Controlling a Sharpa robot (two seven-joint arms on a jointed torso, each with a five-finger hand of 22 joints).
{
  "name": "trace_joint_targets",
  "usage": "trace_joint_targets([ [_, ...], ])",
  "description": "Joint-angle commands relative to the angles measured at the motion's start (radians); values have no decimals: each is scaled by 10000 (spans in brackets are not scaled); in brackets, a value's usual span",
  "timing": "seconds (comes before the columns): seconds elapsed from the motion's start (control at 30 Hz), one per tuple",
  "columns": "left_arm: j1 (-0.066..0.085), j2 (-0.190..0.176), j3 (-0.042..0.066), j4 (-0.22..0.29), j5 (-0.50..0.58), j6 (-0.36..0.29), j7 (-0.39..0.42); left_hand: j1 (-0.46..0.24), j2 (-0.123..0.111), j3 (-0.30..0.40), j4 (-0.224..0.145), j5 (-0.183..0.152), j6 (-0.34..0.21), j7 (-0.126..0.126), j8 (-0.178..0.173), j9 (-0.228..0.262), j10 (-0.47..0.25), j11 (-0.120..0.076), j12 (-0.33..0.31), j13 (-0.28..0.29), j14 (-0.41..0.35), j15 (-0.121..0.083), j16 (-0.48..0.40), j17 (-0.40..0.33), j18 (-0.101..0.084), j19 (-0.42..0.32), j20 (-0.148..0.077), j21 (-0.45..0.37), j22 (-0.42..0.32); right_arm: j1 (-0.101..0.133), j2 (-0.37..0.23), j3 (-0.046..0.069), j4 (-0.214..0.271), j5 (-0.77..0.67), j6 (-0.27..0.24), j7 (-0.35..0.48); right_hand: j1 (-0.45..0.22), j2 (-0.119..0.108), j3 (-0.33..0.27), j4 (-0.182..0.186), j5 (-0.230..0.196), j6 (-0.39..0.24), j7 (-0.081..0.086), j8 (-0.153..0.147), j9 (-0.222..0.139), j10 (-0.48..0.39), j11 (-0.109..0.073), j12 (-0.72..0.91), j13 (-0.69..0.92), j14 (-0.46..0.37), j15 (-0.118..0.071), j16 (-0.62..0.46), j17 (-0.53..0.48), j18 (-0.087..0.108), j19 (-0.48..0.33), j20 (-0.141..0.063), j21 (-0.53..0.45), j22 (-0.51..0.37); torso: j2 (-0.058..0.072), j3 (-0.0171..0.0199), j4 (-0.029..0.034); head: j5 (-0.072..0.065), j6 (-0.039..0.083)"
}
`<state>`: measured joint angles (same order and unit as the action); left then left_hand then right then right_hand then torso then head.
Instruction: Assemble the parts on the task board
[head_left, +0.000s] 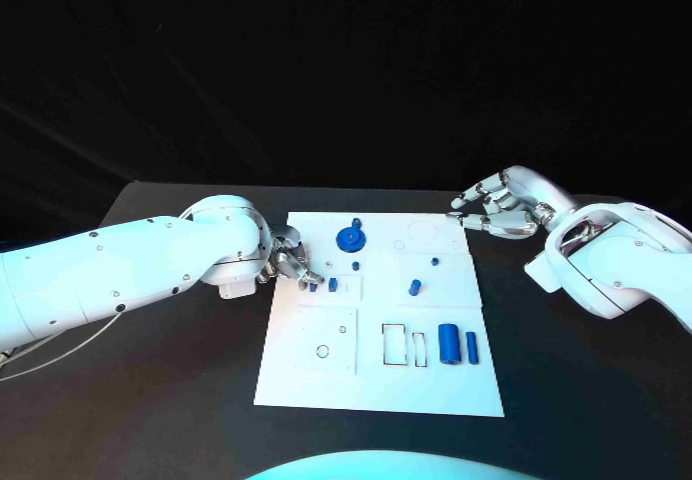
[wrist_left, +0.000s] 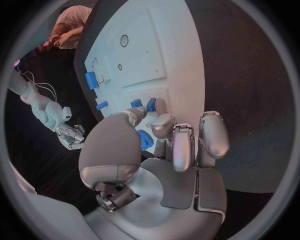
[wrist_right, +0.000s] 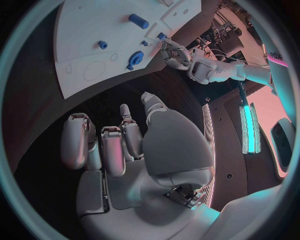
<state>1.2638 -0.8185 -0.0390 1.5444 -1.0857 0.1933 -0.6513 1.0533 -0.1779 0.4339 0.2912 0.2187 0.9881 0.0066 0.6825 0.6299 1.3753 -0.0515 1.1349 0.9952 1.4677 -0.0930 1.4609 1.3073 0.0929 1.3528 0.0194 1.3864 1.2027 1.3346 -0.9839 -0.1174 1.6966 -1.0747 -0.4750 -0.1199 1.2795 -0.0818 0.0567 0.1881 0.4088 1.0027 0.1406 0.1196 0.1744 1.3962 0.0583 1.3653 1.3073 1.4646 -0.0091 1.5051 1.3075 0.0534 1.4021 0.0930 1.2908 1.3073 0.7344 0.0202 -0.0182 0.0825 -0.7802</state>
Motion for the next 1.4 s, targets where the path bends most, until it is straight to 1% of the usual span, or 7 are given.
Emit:
trace_joint_targets([
  [0.03, -7, -71, 13, 88, -11, -392, 8, -172, 35, -399, 11, 11, 7, 54, -104, -37, -65, -8, -83, -132, 690, -59, 56, 1320, -129, 37, -32, -2, -48, -5, 9, 2, -15, -19, 11, 88, -37, 87, -14, 52, 36, 11, -26, 41, 11, -35, -27, -46, 593, 733, -74, -60, 1278, 189, -42, -13, -65, 365, -2, -4, 1, -13, 8],
  [0.5, 3, -323, 161, 268, 1000, -1841, 797, -310, 449, -1769, 7, 13, -490, 263, -445, -148, -711, 161, -804, -1100, 671, 36, 26, 1290, 33, -438, 38, -471, -845, -25, 33, 1, -64, 1, 10, 97, -58, 86, -30, 70, 35, 2, -25, 42, 11, -34, -26, -46, 593, 730, -73, -69, 1264, 192, -47, -13, -79, 357, -3, -2, 0, -31, 76],
  [0.63, 5, -360, 166, 262, 1893, -2678, 1703, 1, 653, -2019, -2, 23, -1319, 696, -960, -420, -2375, 552, -2645, -3207, 289, 362, -674, 506, 420, -1841, 267, -1825, -2967, -31, 29, 1, -71, 6, 10, 96, -58, 86, -30, 70, 35, 2, -25, 42, 11, -34, -26, -46, 593, 730, -73, -69, 1264, 192, -47, -13, -79, 357, -5, 12, 8, -40, 100],
  [0.8, 2, -344, 141, 276, 2284, -3656, 2866, 1206, 526, -2124, -160, 35, -2146, 1166, -1333, -826, -3617, 1007, -3060, -3556, -557, 776, -1967, -1027, 850, -3422, 592, -3584, -5282, -34, 27, 1, -82, 8, 9, 95, -58, 86, -30, 70, 35, 2, -25, 42, 11, -34, -26, -46, 593, 730, -73, -69, 1264, 192, -47, -13, -79, 357, -1, 6, 5, -69, 144],
  [0.97, -95, -230, 19, 266, 943, -4655, 4434, 3193, 390, -1199, -487, 62, -2361, 1483, -1658, -1412, -4758, 1277, -4021, -4383, -1701, 1030, -3463, -2728, 884, -3812, 847, -4363, -5839, -41, 33, 1, -100, 20, 16, 100, -63, 89, -34, 77, 38, -2, -25, 43, 11, -37, -26, -50, 589, 731, -73, -68, 1267, 193, -49, -14, -86, 352, -7, 5, 2, -103, 176],
  [1.17, -343, -47, -32, 233, -1270, -5225, 5517, 3886, -86, -909, -479, 48, -2236, 1452, -2027, -2085, -5058, 1330, -4573, -5136, -1719, 1082, -3370, -2890, 914, -3658, 901, -4479, -5930, -57, 40, -2, -111, 33, 27, 108, -62, 90, -34, 78, 40, -3, -25, 43, 11, -36, -27, -50, 589, 730, -73, -71, 1261, 194, -50, -14, -89, 351, 4, 0, -2, -154, 217],
  [1.4, -462, 325, -110, 73, -3239, -4978, 5525, 4610, -417, -392, -671, 54, -1876, 1453, -2696, -3120, -5065, 1420, -5500, -6445, -1992, 1144, -3560, -3643, 910, -3681, 933, -4408, -5851, -71, 57, -5, -107, 37, 41, 120, -57, 95, -33, 77, 47, -5, -26, 44, 11, -41, -28, -55, 584, 729, -74, -73, 1258, 194, -51, -14, -93, 348, 8, 7, 0, -143, 252],
])
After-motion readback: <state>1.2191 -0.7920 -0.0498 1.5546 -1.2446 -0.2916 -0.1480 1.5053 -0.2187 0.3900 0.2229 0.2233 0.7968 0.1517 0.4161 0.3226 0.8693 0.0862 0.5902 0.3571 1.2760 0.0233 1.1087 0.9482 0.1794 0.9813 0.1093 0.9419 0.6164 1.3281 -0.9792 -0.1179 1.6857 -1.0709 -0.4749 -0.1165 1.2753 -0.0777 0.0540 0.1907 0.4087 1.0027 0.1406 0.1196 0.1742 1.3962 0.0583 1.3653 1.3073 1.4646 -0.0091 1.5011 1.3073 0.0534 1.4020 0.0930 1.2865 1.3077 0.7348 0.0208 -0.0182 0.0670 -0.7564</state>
